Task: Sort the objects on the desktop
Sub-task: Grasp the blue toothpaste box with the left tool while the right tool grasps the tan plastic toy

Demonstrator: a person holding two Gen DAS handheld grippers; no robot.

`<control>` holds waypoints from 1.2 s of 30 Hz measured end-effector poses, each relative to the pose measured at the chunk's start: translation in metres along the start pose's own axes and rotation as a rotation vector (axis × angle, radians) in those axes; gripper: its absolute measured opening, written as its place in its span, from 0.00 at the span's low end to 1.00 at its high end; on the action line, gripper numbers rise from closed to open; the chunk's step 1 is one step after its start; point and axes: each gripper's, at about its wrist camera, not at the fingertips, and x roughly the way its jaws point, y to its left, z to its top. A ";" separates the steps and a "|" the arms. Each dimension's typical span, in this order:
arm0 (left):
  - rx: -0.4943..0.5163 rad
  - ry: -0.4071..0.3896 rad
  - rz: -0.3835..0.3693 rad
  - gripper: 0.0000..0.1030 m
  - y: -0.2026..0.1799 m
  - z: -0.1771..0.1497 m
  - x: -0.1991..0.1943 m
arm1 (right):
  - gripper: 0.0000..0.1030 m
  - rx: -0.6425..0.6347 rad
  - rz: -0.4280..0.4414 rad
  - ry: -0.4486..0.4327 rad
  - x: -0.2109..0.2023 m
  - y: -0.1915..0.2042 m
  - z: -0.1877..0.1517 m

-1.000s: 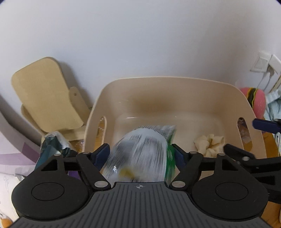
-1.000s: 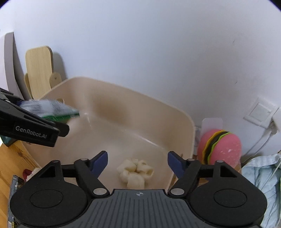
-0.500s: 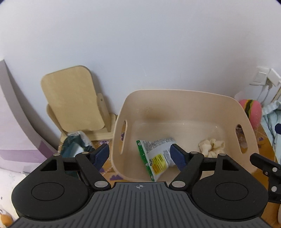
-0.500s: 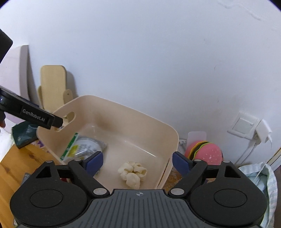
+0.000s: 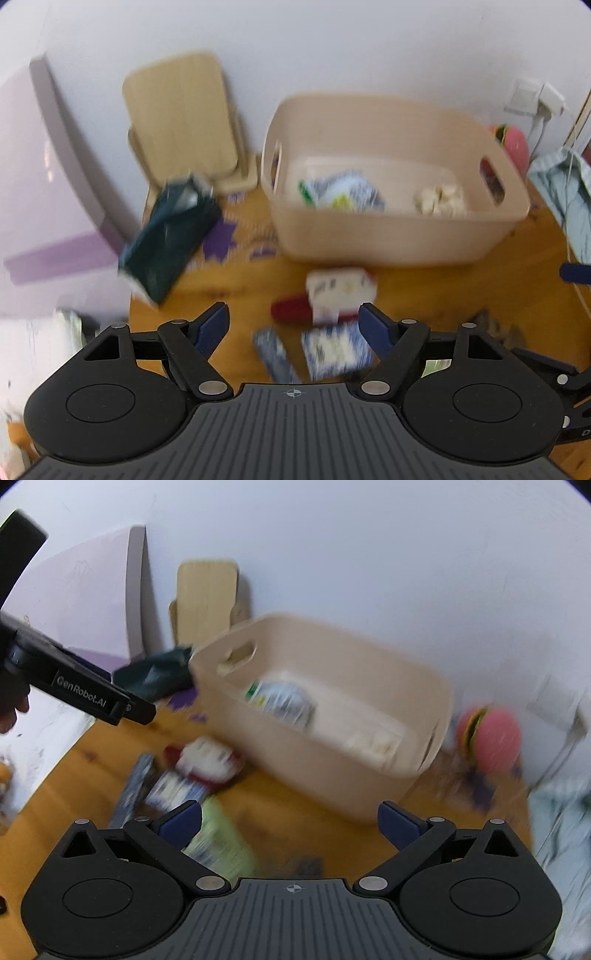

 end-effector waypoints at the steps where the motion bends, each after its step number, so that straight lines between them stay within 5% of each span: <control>1: -0.009 0.014 0.001 0.76 0.002 -0.007 0.002 | 1.00 0.038 0.019 0.027 0.001 0.001 -0.004; 6: -0.035 0.070 0.003 0.76 0.001 -0.038 0.011 | 1.00 0.178 0.032 0.084 0.005 0.001 -0.028; 13: -0.042 0.127 0.021 0.76 -0.003 -0.064 0.030 | 1.00 0.204 -0.030 0.078 0.009 -0.023 -0.054; 24: -0.069 0.187 0.032 0.76 -0.004 -0.077 0.054 | 0.98 -0.035 -0.045 0.026 0.018 -0.021 -0.075; 36: -0.082 0.228 0.043 0.76 -0.008 -0.078 0.078 | 0.82 -0.213 -0.065 0.052 0.049 0.001 -0.073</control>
